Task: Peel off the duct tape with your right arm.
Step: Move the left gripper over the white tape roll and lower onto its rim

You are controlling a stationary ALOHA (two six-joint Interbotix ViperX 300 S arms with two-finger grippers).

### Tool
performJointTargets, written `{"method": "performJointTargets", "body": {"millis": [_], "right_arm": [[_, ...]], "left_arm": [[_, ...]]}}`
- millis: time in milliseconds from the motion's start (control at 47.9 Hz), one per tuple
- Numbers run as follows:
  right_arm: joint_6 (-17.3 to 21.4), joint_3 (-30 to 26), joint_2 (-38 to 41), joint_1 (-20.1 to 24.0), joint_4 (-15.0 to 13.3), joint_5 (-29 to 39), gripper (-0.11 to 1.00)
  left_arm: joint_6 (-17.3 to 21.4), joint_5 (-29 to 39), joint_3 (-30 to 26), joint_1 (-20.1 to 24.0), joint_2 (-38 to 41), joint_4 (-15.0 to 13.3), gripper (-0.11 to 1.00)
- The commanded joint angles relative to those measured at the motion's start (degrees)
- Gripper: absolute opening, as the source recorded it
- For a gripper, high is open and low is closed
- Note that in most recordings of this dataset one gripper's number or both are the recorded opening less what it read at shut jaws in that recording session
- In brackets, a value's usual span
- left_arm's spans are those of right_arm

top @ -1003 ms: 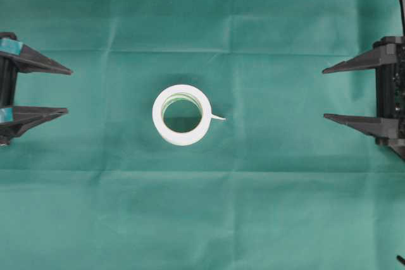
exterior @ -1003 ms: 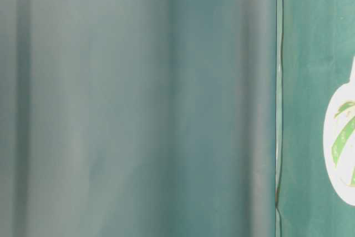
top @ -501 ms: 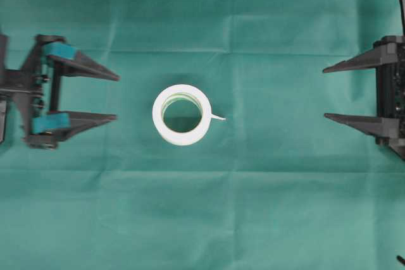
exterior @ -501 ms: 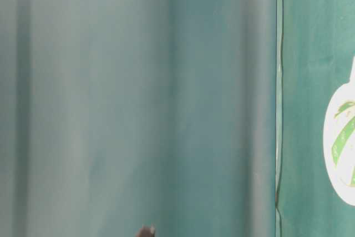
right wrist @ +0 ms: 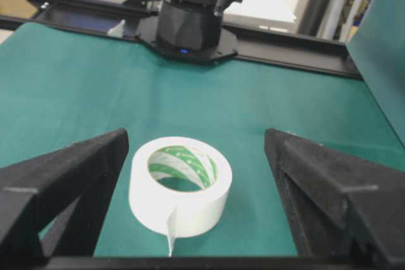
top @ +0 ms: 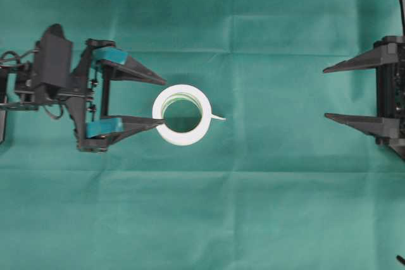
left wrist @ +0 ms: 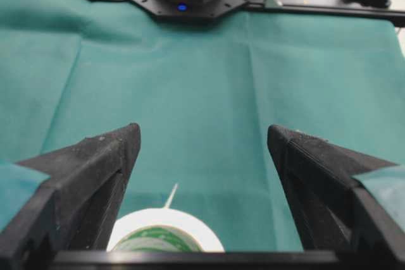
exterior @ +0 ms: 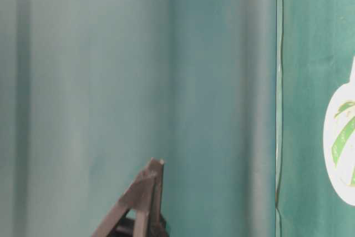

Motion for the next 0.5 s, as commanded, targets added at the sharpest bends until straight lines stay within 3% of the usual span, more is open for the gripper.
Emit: {"method": "performJointTargets", "body": {"millis": [0, 230, 480], "right_arm": [[0.09, -0.53, 0.62, 0.09, 0.0, -0.62, 0.84], [0.09, -0.35, 0.53, 0.0, 0.0, -0.62, 0.84], [0.09, -0.09, 0.53, 0.0, 0.0, -0.62, 0.84]], "left_arm": [[0.0, -0.44, -2.29, -0.18, 0.7, -0.18, 0.92], [-0.18, 3.78, -4.22, -0.88, 1.23, -0.09, 0.92], [-0.18, 22.41, -11.07, -2.46, 3.34, -0.09, 0.92]]}}
